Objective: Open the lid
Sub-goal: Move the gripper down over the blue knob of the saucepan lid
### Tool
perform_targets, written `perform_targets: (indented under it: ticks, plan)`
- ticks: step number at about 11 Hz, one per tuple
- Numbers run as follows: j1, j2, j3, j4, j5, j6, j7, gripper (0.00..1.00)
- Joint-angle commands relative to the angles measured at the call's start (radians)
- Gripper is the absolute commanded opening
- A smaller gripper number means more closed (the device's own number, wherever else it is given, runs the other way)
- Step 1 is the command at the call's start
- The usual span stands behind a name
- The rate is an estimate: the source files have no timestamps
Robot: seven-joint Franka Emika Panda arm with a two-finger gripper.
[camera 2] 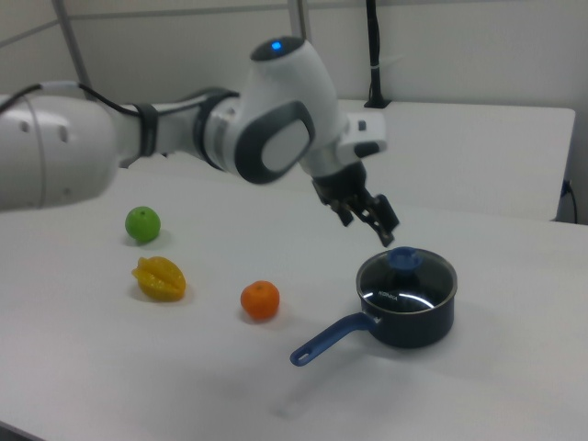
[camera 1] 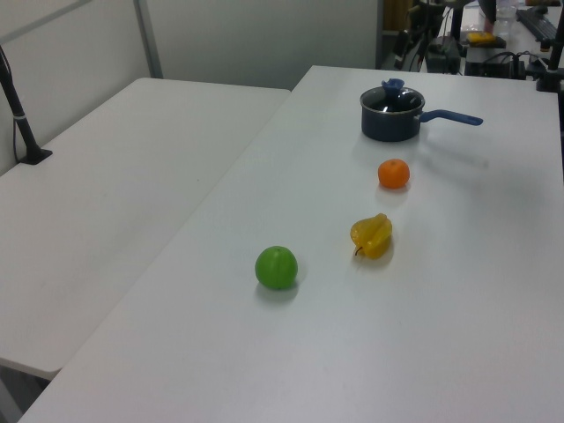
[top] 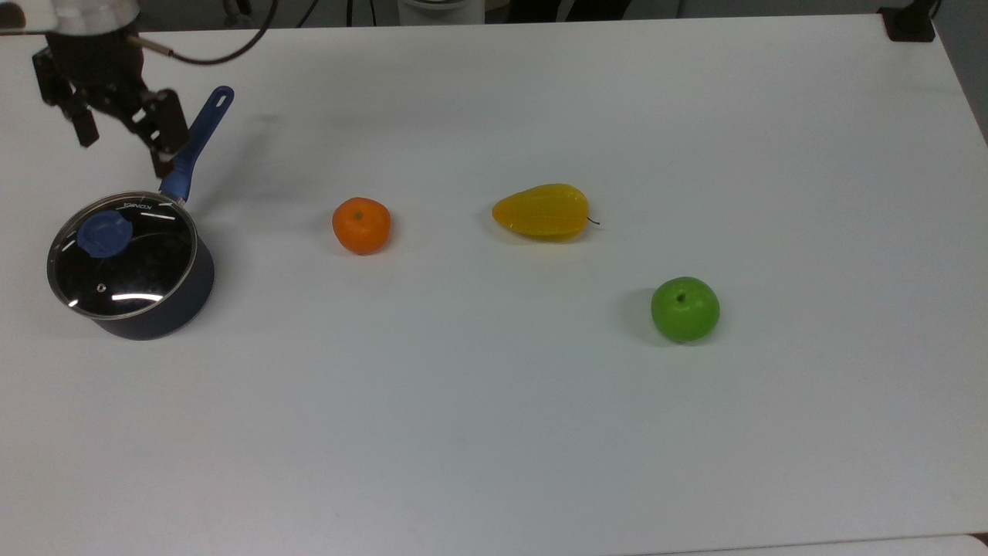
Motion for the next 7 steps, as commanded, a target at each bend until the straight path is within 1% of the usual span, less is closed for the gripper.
perform_targets:
  ticks: [1,5,7]
  plan:
    - [-0.021,0.089,0.0,0.017,0.015,0.147,-0.005,1.0]
    - [-0.038,0.157,0.0,0.017,0.016,0.261,-0.003,1.0]
    - [-0.044,0.173,0.0,0.017,0.015,0.265,-0.005,1.0]
